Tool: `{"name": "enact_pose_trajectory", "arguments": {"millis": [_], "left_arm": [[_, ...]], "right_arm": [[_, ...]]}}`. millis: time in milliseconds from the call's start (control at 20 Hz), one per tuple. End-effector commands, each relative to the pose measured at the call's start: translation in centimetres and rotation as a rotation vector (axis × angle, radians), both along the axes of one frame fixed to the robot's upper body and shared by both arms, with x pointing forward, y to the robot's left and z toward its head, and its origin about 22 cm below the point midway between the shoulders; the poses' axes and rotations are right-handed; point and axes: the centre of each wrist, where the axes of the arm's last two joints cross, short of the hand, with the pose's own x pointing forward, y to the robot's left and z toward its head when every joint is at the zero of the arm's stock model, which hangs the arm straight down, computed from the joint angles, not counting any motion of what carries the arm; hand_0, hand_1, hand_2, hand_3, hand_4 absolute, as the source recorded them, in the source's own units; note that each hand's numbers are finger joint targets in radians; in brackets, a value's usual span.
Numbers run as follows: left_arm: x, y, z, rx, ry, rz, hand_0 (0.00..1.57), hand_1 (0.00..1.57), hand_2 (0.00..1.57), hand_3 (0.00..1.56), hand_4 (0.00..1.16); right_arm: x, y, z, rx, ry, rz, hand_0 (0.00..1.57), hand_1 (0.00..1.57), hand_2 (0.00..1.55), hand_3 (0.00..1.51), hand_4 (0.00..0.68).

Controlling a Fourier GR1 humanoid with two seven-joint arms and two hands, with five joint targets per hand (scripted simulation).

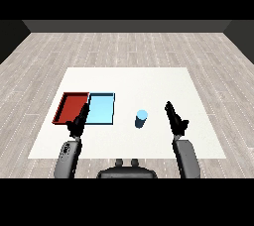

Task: Pick the blue can and put it in the blue box

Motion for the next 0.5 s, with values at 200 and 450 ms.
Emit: {"name": "enact_pose_trajectory", "arguments": {"millis": [200, 450], "left_arm": [[0.3, -0.2, -0.3, 0.032, 0.019, 0.0, 0.0, 0.0, 0.0, 0.0, 0.0], [0.9, -0.4, 2.3, -0.148, -0.429, 0.005, 0.0, 0.0, 0.0, 0.0, 0.0]], "right_arm": [[-0.3, -0.3, 0.1, -0.03, 0.01, -0.037, 0.0, 0.0, 0.0, 0.0, 0.0], [-0.4, 1.5, 2.4, 0.189, -0.266, 0.085, 0.0, 0.0, 0.0, 0.0, 0.0]]}}
